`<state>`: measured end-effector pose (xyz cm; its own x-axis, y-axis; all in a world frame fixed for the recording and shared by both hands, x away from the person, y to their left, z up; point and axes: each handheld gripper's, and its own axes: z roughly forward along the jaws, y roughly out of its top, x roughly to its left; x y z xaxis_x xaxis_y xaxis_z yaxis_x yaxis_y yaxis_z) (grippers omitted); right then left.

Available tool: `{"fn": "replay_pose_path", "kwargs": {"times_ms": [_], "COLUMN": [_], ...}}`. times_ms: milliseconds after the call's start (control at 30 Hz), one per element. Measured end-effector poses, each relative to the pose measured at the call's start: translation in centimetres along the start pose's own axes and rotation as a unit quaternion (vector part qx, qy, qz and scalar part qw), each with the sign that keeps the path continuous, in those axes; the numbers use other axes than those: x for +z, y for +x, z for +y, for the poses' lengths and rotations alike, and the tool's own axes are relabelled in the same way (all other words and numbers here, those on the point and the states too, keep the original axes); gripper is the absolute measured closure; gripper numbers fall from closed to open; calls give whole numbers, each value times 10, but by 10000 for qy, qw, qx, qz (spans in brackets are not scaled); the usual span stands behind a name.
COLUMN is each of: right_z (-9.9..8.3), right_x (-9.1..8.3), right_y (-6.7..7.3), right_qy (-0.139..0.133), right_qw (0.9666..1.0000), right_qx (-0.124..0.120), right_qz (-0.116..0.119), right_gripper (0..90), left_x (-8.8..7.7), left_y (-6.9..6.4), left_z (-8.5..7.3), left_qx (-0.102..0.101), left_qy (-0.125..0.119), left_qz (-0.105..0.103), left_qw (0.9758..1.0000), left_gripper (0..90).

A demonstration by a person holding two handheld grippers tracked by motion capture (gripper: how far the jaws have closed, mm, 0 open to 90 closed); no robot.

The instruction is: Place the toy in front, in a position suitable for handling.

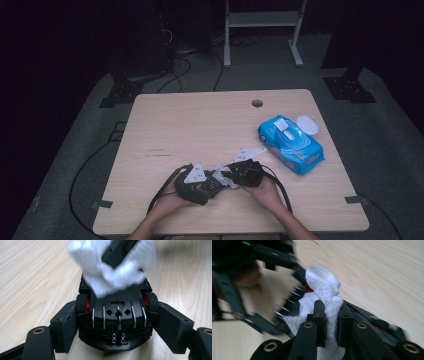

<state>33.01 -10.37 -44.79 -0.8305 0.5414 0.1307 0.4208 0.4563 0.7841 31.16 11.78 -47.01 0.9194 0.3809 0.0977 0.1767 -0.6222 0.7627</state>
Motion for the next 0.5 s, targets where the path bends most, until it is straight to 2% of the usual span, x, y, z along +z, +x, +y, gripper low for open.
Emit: {"fn": "replay_pose_path", "kwargs": {"times_ms": [133, 200, 233, 367, 400, 433, 500], "right_z": [8, 10, 10, 4, 3, 4, 6], "right_x": [12, 15, 14, 6, 6, 6, 10], "right_y": [20, 22, 19, -5, -8, -7, 1], "right_qy": [-122, -83, -89, -131, -145, -163, -229], "right_qw": [9990, 9990, 9994, 9995, 9993, 9992, 9996], "right_qx": [-172, -316, -286, 107, 260, 311, 182], "right_qz": [395, 293, 191, -261, -240, -179, -14], "right_gripper": [798, 798, 798, 799, 799, 799, 798], "left_x": [1, 1, 0, -1, -1, 0, 0], "left_y": [-1, -1, -1, 0, 0, 0, 0], "left_z": [0, 0, 0, 1, 2, 2, 1], "left_qx": [-9, -28, -24, -28, -38, -16, -23], "left_qy": [18, -18, -33, -96, -99, -90, -71], "left_qz": [32, 28, 15, -8, -8, -3, 13], "left_qw": [10000, 10000, 10000, 9999, 9999, 10000, 10000], "left_gripper": [244, 244, 244, 245, 245, 247, 250]}}
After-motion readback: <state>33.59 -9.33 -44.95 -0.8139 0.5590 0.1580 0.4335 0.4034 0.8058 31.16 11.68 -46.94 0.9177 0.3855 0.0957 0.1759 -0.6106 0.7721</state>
